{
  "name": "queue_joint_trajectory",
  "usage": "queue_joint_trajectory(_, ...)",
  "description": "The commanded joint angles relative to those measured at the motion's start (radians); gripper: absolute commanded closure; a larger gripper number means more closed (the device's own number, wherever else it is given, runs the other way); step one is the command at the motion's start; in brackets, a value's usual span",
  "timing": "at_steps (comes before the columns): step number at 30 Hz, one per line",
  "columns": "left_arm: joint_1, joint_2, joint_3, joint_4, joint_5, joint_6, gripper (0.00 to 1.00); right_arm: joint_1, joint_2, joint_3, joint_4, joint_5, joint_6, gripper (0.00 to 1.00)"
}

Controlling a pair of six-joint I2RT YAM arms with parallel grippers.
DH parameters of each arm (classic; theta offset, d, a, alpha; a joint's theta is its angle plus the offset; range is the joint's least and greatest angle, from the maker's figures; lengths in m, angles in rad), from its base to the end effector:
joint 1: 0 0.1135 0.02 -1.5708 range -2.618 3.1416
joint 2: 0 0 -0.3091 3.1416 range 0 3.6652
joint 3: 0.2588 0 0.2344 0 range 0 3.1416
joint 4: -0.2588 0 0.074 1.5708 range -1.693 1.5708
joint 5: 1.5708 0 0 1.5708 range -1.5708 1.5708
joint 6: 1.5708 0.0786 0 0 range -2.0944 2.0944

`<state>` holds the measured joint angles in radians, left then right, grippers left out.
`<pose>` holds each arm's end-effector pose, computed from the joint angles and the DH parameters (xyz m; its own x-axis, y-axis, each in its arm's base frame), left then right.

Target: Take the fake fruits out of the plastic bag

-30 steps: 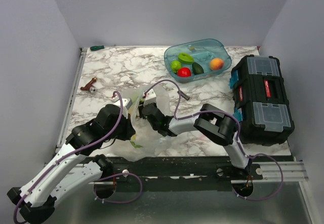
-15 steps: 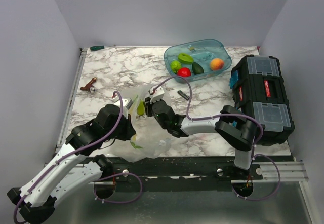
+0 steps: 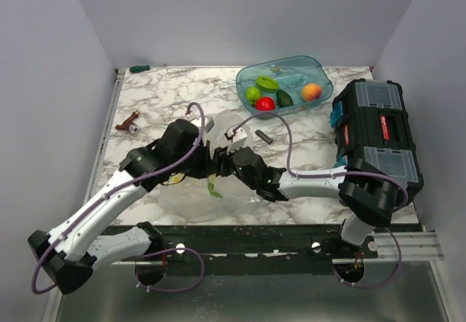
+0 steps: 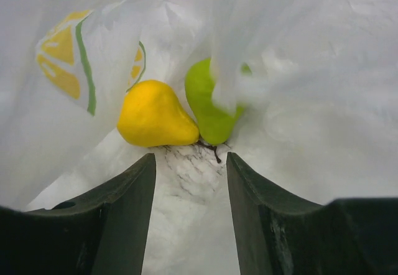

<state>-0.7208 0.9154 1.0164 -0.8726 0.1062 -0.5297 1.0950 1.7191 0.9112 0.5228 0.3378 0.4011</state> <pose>0.1148 -0.1119 0.3350 -0.8125 0.0450 -0.5812 0.3509 0.8339 -0.4260 0.2099 0.3506 0.2552 -0.3892 0.0489 -0.9199 -0.5877 0.7558 0.2889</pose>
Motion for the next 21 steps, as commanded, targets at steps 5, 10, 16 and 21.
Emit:
queue_joint_trajectory(5,-0.055,0.39,0.478,0.018,-0.015,0.12,1.0,-0.001,-0.176,-0.166,-0.059,0.161,0.139,0.49)
queue_joint_trajectory(10,-0.123,0.403,0.532,-0.055,-0.093,0.156,1.0,-0.001,-0.208,-0.221,-0.007,0.143,0.145,0.5)
queue_joint_trajectory(16,-0.119,0.188,0.156,-0.083,-0.186,0.1,1.0,0.004,-0.161,-0.237,0.042,0.072,0.152,0.5)
queue_joint_trajectory(21,-0.113,0.069,-0.025,-0.115,-0.229,0.052,1.0,0.007,-0.121,-0.236,0.05,0.073,0.134,0.49)
